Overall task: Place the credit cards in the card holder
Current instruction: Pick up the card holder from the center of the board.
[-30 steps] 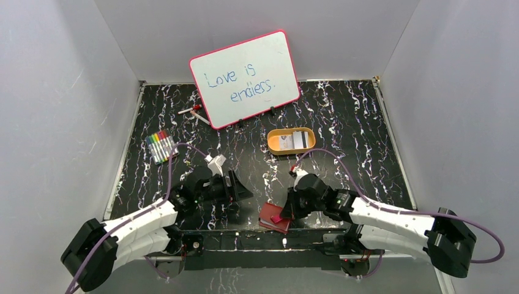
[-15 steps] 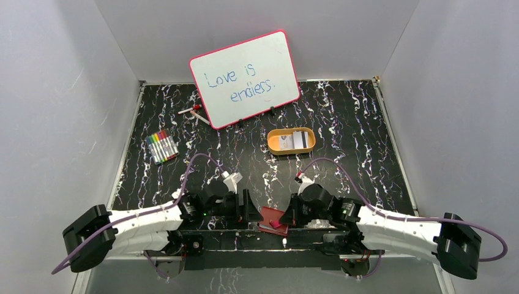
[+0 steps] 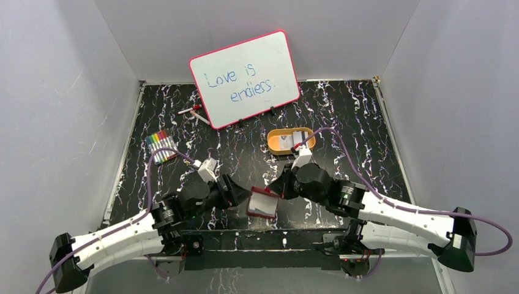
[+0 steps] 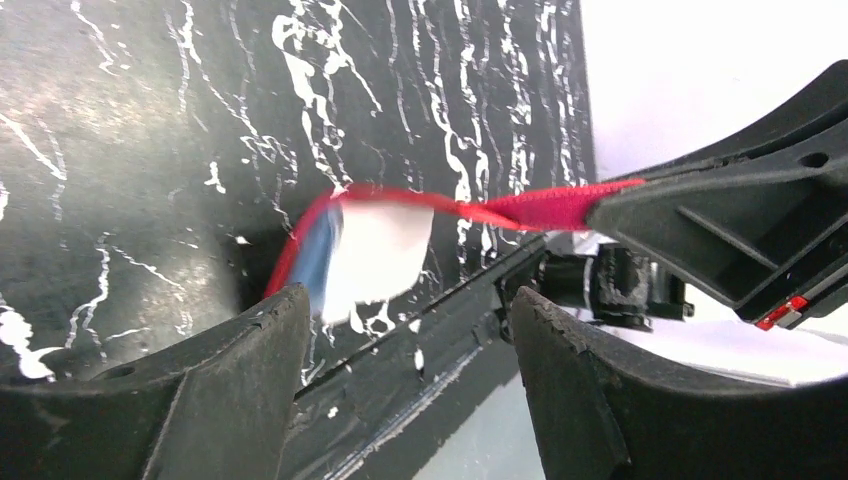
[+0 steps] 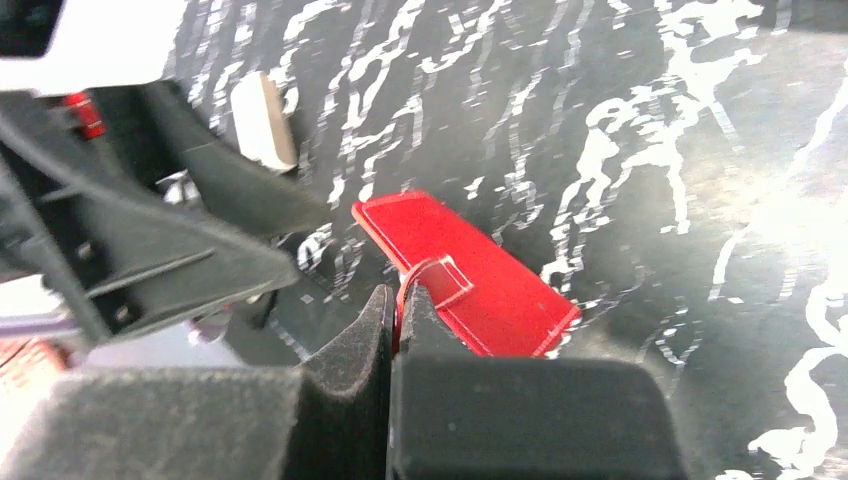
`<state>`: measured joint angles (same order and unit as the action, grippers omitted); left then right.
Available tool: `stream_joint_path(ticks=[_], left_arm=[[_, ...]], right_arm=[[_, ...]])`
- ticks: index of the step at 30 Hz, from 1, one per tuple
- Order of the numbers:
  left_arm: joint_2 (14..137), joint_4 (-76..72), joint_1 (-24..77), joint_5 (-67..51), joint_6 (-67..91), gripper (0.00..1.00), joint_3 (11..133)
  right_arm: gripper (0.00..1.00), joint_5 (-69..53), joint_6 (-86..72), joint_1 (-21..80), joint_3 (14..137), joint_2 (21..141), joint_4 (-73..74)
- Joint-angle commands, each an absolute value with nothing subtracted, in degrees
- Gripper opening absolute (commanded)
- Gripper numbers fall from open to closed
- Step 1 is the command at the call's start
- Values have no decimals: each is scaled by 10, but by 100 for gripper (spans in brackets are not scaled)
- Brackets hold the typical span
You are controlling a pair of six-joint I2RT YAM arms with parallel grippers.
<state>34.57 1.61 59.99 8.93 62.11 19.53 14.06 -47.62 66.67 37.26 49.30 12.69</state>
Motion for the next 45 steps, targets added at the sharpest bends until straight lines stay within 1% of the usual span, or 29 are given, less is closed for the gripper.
stream_joint_path(ticks=[1,5,8,12,15,18,27,30,33,35,40,45], left_arm=[[385,62,602,155,590,70,227],[394,62,602,187,598,69,225],[371,20,602,189,585,69,202],[339,-25,602,194,557,70,184],[311,-64,602,198,528,71,174],[291,-114,602,196,505,72,156],[279,-246,602,203,476,74,118],[277,-348,602,202,464,77,91],[281,-419,602,206,461,89,80],[291,-459,602,200,451,92,90],[335,-496,602,168,413,96,163],[379,-580,599,150,432,98,202]], right_arm=[[0,222,-446,641,397,535,154],[0,210,-450,614,373,532,139],[0,151,-408,590,368,507,100],[0,114,-338,587,447,521,157],[0,112,-309,586,506,528,198],[0,111,-301,584,548,537,225],[0,78,-297,583,644,556,235],[0,76,-285,583,699,565,248],[0,73,-269,582,770,579,268],[0,69,-258,582,825,594,289],[0,55,-228,582,970,640,335],[0,38,-207,582,1086,684,370]])
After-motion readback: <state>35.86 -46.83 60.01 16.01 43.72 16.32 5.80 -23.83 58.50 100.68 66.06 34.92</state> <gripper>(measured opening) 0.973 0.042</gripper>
